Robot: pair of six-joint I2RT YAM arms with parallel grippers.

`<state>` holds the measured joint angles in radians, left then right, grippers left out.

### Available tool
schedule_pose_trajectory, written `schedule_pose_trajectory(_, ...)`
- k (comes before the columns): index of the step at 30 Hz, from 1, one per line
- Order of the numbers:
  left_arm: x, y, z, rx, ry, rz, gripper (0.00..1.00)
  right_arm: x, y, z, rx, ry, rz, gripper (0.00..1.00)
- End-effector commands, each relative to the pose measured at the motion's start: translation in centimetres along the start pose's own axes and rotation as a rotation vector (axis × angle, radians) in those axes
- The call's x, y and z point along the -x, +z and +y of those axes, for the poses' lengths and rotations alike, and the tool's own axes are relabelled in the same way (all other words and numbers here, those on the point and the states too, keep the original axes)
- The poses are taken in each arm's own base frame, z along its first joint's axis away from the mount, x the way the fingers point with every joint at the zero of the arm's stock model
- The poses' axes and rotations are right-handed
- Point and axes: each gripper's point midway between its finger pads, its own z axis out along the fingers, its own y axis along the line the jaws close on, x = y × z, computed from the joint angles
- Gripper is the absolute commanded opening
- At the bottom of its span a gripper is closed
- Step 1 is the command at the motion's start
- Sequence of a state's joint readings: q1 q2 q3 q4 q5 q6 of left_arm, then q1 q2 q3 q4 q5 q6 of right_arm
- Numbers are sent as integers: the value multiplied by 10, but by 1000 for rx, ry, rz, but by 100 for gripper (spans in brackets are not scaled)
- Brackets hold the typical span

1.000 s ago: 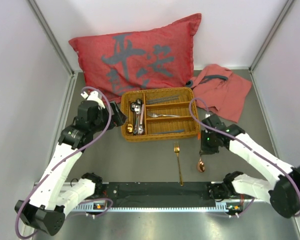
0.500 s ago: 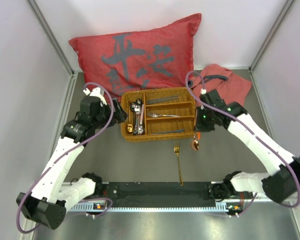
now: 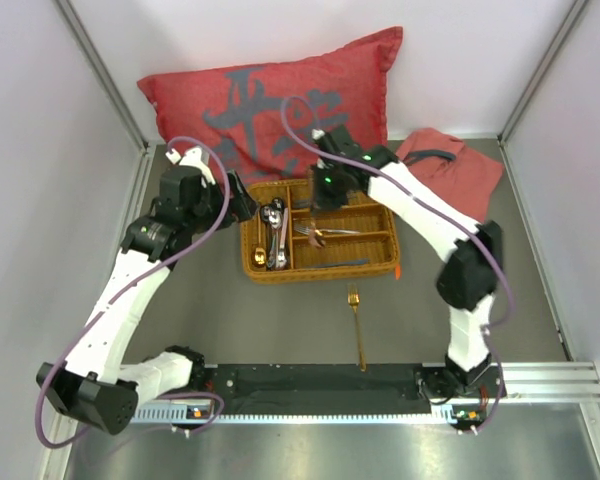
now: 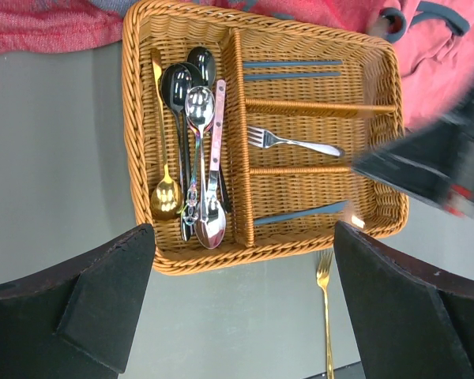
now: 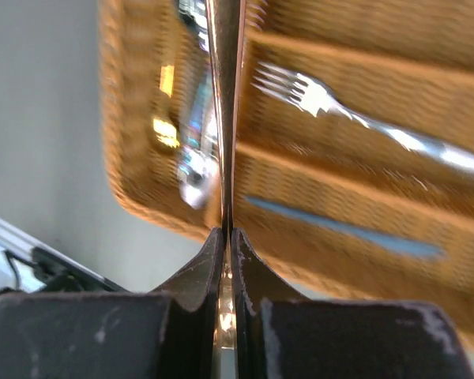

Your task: Sort the eating utensils into containers

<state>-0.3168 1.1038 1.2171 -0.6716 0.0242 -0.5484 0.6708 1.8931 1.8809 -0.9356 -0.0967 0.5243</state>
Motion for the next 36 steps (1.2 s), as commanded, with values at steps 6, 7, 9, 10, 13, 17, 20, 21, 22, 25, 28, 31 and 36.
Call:
schedule_pose_trajectory(6, 11, -6, 4, 42, 9, -25, 98, 35, 82, 80, 219, -30, 24, 0)
schedule_pose_trajectory(7, 12, -7, 6, 48, 11, -30, 98, 33, 85, 86, 244, -21, 31, 0)
schedule_pose_trajectory(9, 11, -11, 7, 55, 11, -33, 98, 30, 93, 93, 270, -17, 35, 0)
schedule_pose_trajectory(10, 11, -12, 8, 60, 11, -38, 98, 27, 96, 95, 277, -10, 42, 0)
schedule_pose_trajectory(13, 12, -15, 11, 71, 14, -46, 98, 12, 105, 103, 309, -5, 82, 0)
schedule_pose_trajectory(17, 11, -16, 12, 71, 19, -42, 98, 1, 114, 107, 346, 4, 135, 2)
schedule_pose_trajectory(20, 8, -17, 10, 59, 19, -30, 98, 10, 97, 111, 357, -6, 95, 40)
schedule_pose_trajectory(21, 8, -17, 9, 56, 17, -30, 98, 16, 92, 112, 351, -14, 70, 46)
schedule_pose_trajectory(22, 8, -18, 8, 52, 14, -29, 98, 21, 84, 112, 349, -20, 47, 56)
schedule_pose_trajectory(25, 7, -19, 5, 36, 6, -27, 98, 34, 54, 111, 336, -31, -6, 68)
schedule_pose_trajectory(28, 8, -20, 2, 19, -12, -31, 98, 39, 21, 105, 311, -50, -46, 75)
schedule_pose_trajectory(31, 7, -20, 1, 17, -33, -33, 98, 33, -13, 93, 272, -75, -70, 77)
schedule_pose_trajectory(36, -5, -15, -2, -18, -55, 6, 98, -2, -55, 61, 187, -86, -46, 77)
